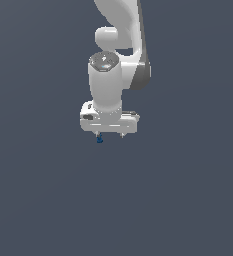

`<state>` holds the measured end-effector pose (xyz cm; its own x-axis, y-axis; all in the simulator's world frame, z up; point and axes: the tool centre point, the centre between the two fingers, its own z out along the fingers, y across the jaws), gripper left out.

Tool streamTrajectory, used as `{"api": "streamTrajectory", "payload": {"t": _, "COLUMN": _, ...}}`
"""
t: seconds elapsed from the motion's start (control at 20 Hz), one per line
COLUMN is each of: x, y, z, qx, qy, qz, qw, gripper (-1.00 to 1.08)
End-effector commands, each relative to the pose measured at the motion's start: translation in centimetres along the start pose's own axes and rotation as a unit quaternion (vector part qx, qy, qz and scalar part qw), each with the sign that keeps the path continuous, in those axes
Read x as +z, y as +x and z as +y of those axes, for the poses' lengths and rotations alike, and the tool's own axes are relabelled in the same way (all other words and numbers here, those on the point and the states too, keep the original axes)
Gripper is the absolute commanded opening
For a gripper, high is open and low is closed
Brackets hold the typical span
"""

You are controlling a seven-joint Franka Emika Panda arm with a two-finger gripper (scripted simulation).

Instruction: Pick up the object and move it to a goal position.

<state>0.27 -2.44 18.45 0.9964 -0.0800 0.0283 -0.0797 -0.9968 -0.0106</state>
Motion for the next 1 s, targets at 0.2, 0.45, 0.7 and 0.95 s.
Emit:
{"api": "streamTrajectory", "payload": {"t": 0.2, "x": -0.5, "y": 0.3, "z": 1.2, "qx": 0.01, "qy": -0.003, "qz": 0.006, "qw": 0.9999, "gripper": 1.0}}
{"api": "streamTrajectory", "payload": {"t": 0.45, "x": -1.7, "y": 0.8, "z": 3.8, "qx": 0.031, "qy": -0.008, "qz": 0.019, "qw": 0.9993, "gripper": 1.0}}
{"api": "streamTrajectory", "payload": {"t": 0.7, "x": -1.5, "y": 0.7, "z": 3.8, "qx": 0.03, "qy": -0.008, "qz": 0.018, "qw": 0.9994, "gripper": 1.0}}
{"api": "streamTrajectory", "payload": {"t": 0.95, "x": -0.3, "y": -0.1, "z": 4.2, "qx": 0.022, "qy": -0.008, "qz": 0.015, "qw": 0.9996, "gripper": 1.0}}
